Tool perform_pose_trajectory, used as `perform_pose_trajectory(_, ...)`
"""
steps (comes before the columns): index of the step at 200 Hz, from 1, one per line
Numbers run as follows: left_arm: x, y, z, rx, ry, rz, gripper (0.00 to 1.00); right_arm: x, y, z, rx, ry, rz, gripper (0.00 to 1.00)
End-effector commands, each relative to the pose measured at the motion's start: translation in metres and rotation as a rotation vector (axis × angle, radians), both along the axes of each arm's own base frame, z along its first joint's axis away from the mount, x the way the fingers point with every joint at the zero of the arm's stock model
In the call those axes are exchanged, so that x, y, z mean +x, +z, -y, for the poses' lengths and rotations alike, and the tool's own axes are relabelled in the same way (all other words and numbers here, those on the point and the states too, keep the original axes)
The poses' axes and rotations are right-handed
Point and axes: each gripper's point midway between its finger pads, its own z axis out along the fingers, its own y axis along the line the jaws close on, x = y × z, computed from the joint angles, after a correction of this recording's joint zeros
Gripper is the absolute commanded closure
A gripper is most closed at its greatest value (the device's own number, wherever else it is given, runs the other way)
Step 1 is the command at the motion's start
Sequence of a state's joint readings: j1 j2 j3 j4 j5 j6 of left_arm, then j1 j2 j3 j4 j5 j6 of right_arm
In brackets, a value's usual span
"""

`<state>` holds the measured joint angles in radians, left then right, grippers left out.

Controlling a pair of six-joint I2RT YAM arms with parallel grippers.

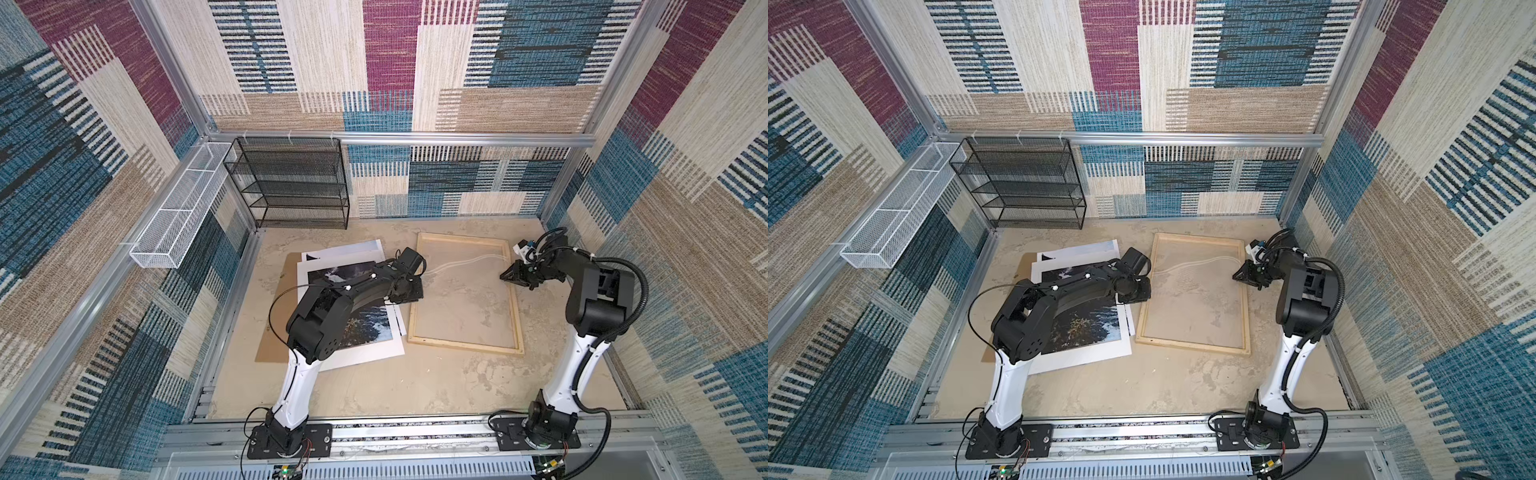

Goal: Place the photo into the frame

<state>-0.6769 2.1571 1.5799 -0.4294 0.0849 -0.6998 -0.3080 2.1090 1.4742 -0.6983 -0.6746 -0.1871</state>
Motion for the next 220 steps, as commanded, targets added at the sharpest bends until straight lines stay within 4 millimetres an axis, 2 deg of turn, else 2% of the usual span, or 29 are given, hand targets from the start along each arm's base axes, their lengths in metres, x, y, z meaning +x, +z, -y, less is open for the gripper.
perform_pose_trajectory(1, -0.007, -0.011, -0.01, 0.033, 0.049, -0.047, 0.71, -0.011, 0.0, -0.011, 0.046, 0.018, -0.05, 0.79)
perform_pose_trajectory(19, -0.006, -0.008, -0.012, 0.043, 0.052, -0.038, 0.61, -0.011, 0.0, -0.011, 0.043, 0.02, -0.049, 0.78)
perform_pose_trajectory(44, -0.003, -0.002, -0.014, 0.053, 0.051, -0.023, 0.54, -0.012, 0.0, -0.011, 0.043, 0.02, -0.052, 0.78)
perform_pose_trajectory(83, 0.005, 0.009, -0.011, 0.052, 0.03, 0.011, 0.48, -0.013, 0.0, -0.01, 0.033, 0.018, -0.052, 0.78)
perform_pose_trajectory(118, 0.021, 0.022, -0.014, 0.057, 0.022, 0.048, 0.44, -0.013, 0.0, -0.01, 0.028, 0.018, -0.051, 0.78)
perform_pose_trajectory(153, 0.05, 0.039, -0.014, 0.057, -0.018, 0.109, 0.42, -0.013, 0.001, -0.009, 0.025, 0.018, -0.05, 0.78)
perform_pose_trajectory(204, 0.108, 0.064, -0.004, 0.007, -0.07, 0.197, 0.41, -0.014, 0.001, -0.009, 0.023, 0.018, -0.05, 0.78)
perform_pose_trajectory(220, 0.124, 0.065, 0.0, -0.003, -0.083, 0.22, 0.41, -0.014, 0.001, -0.009, 0.023, 0.018, -0.051, 0.78)
